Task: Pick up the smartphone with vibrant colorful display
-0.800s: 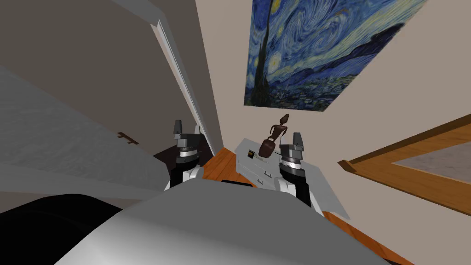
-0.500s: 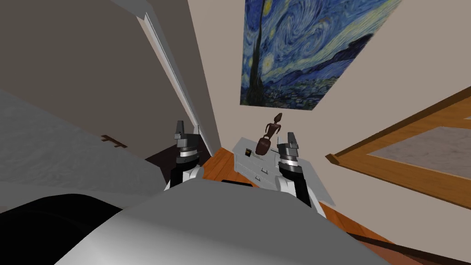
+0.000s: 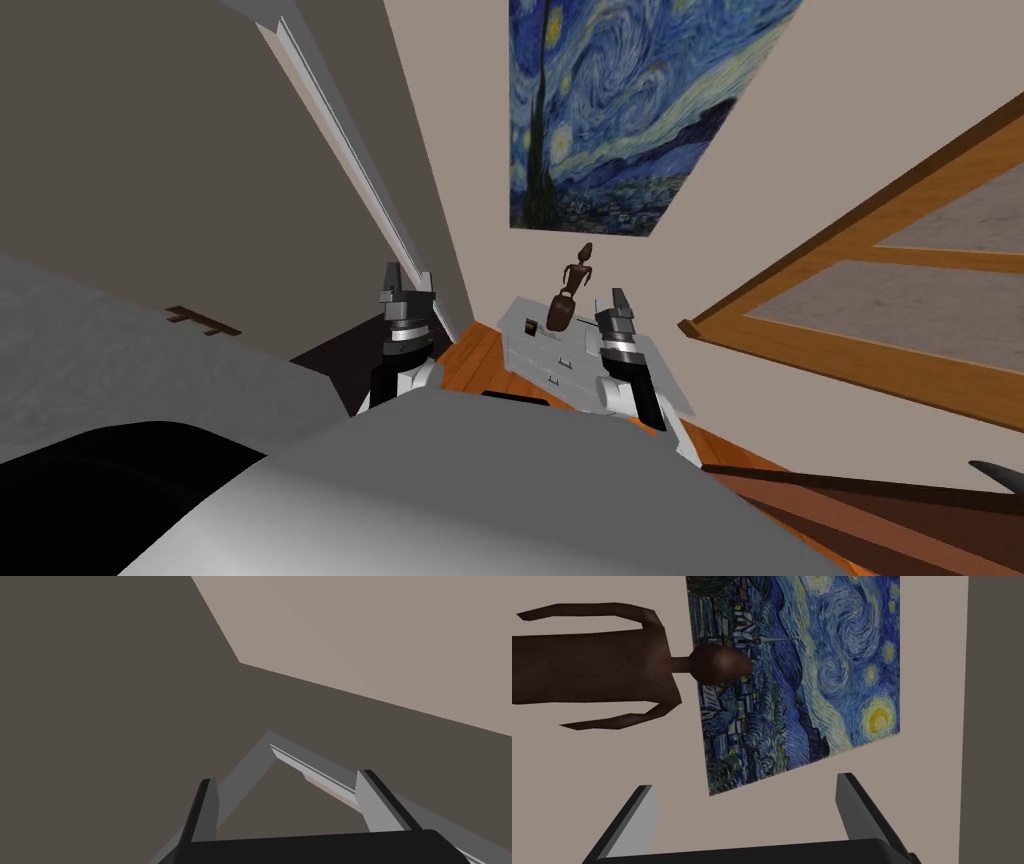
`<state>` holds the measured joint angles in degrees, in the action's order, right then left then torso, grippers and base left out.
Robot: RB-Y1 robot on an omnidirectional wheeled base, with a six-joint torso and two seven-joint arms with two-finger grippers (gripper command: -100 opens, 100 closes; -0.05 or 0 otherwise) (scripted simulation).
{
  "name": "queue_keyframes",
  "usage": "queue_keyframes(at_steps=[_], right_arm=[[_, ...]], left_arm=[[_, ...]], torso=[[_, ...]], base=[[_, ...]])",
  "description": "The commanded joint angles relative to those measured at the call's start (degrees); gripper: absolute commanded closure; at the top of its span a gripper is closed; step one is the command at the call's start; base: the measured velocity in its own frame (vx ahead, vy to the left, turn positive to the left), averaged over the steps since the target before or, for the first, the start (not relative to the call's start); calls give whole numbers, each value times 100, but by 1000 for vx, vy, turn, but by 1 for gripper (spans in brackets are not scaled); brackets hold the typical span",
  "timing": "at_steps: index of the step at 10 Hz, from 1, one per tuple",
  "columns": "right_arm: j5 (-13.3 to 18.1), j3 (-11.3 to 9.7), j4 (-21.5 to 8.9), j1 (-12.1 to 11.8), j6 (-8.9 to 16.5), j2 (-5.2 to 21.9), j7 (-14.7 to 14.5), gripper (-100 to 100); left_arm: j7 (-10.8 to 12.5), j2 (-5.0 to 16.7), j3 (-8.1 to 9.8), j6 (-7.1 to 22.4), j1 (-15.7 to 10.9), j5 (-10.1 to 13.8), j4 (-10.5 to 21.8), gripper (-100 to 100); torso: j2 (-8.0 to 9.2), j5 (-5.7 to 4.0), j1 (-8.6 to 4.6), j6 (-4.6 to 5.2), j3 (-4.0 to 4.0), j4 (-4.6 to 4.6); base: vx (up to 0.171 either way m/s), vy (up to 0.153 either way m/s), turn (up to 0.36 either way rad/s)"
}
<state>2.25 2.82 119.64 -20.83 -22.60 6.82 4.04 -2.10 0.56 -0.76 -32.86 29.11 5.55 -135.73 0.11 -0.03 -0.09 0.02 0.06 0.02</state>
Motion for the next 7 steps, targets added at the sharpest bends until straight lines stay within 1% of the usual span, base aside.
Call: queue_keyframes(at_steps=[1,2,3,4,5,6,7], right_arm=[[30,0,-51,87,174,8,70,-100],[71,27,-230,250,387,48,226,-100],[71,27,-230,250,429,48,226,-100],[114,58,-426,427,626,80,392,-100],[114,58,-426,427,707,80,392,-100],[156,93,-639,617,906,105,565,-100],[156,93,-639,617,1006,105,565,-100]], left_arm=[[0,0,0,0,0,0,0,0],[0,0,0,0,-1,0,0,0],[0,0,0,0,0,0,0,0],[0,0,0,0,-1,0,0,0],[0,0,0,0,0,0,0,0],[0,0,0,0,-1,0,0,0],[0,0,0,0,0,0,0,0]], torso=[[0,0,0,0,0,0],[-1,1,4,-3,0,0],[0,1,2,0,0,0],[-1,1,5,-3,0,0],[0,1,4,-1,0,0],[-1,1,5,-3,0,0],[-2,1,3,1,-1,0]], base=[[-24,-14,-90],[-25,-21,-191],[-22,-14,-87],[-28,-17,-151],[-22,-13,-128],[-20,-17,-273],[-20,-6,-95]])
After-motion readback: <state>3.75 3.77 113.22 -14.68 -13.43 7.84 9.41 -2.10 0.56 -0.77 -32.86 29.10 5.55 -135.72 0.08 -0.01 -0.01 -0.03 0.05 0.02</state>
